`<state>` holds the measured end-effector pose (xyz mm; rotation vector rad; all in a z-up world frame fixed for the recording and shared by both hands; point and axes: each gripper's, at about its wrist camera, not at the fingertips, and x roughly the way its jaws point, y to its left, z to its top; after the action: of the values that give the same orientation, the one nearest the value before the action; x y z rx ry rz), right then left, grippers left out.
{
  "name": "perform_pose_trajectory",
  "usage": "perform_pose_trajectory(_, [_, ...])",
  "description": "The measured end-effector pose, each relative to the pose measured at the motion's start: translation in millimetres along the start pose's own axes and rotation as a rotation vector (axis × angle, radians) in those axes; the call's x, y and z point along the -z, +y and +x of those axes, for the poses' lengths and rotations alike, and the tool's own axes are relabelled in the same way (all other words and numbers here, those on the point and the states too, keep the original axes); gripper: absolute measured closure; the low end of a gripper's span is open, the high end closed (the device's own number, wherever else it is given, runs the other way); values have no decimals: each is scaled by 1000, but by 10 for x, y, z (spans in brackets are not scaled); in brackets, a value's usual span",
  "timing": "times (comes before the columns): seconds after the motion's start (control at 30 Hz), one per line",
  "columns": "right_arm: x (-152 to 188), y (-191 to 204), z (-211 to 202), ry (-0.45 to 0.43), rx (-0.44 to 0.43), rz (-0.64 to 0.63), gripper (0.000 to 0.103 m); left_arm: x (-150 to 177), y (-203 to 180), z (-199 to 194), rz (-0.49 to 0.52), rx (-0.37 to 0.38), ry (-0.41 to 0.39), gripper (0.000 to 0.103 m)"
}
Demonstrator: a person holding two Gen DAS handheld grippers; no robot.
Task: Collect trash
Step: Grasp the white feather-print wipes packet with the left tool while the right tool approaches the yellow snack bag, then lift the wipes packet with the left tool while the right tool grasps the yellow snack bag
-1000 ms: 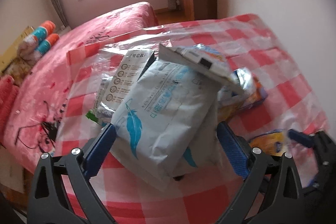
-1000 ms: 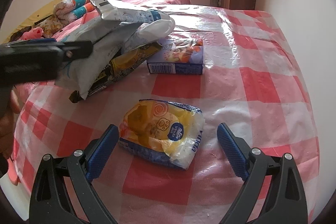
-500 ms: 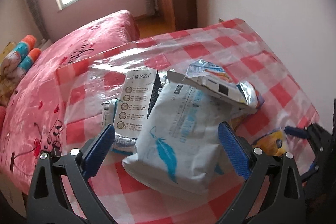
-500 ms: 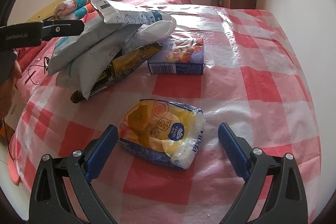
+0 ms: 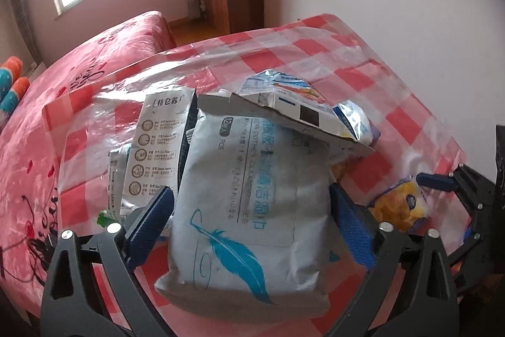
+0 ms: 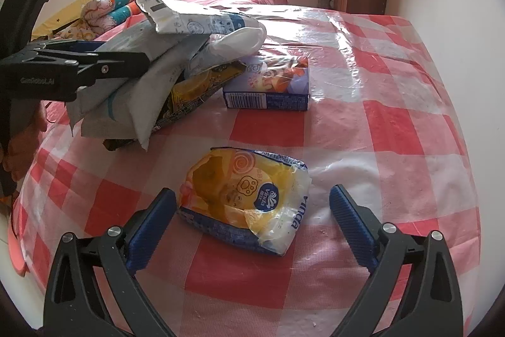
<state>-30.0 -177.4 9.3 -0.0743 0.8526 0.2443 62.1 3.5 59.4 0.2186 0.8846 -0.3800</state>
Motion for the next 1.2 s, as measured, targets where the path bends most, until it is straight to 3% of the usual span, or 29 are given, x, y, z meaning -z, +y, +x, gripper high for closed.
perform_pose_trajectory(0.03, [0, 1, 0, 0, 0, 0, 6, 17, 6, -17, -12, 16, -5, 17])
perform_pose_trajectory(0.17, [-2, 15, 0, 0, 7, -3, 7, 98, -44, -87, -40, -18, -32, 23])
perform_pose_trajectory(0.43, [2, 22, -39, -12, 28, 7, 21, 317, -71, -274, -132, -94, -46, 25])
perform_pose_trajectory(0.63, [36, 10, -81, -17, 25, -17, 34, 626, -40, -607, -230, -100, -93, 25])
perform_pose_trajectory(0.73, [73, -26, -132, -24, 37, -18, 46, 797, -31, -784, -264, -107, -116, 25])
perform_pose_trajectory(1.0, [174, -91, -262, -18, 29, -15, 68, 1251, 3, -1084, -327, -142, -122, 25])
perform_pose_trajectory(1.07, [219, -64, -289, 11, 4, -20, 67, 1367, 31, -1154, -346, -136, -122, 25])
perform_pose_trajectory(1.2, [312, 18, -349, 87, -150, 1, 62, 1590, 80, -1303, -376, -137, -114, 25])
